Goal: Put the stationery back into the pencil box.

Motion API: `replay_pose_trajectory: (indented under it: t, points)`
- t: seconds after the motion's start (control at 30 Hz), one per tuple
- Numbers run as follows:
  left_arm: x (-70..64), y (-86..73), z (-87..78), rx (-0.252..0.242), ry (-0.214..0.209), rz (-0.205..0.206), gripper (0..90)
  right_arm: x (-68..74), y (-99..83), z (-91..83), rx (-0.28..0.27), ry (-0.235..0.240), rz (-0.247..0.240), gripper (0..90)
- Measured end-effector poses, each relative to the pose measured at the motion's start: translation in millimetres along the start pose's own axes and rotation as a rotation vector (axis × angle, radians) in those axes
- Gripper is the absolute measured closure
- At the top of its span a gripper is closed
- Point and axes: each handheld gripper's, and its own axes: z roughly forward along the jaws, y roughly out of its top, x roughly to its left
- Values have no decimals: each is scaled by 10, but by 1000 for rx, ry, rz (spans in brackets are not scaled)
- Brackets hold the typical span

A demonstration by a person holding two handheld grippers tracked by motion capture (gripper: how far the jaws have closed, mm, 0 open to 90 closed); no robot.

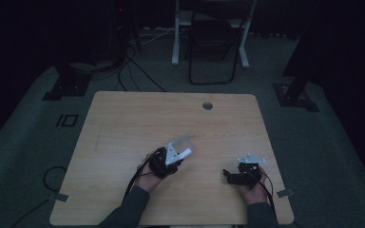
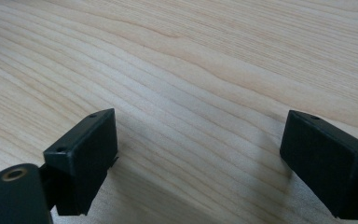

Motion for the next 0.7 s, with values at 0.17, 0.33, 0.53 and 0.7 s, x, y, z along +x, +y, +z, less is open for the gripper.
replay_pose_trajectory:
  t: [0.17, 0.33, 0.53, 0.7]
  points:
    - [20, -7, 11, 3, 9, -5, 704, 0, 0, 0, 0, 0, 1, 109]
    - [43, -17, 30, 2, 23, -13, 704, 0, 0, 0, 0, 0, 0, 109]
    - [76, -31, 56, 8, 37, -20, 704, 0, 0, 0, 0, 0, 0, 109]
    - [105, -42, 73, 12, 53, -25, 704, 0, 0, 0, 0, 0, 0, 109]
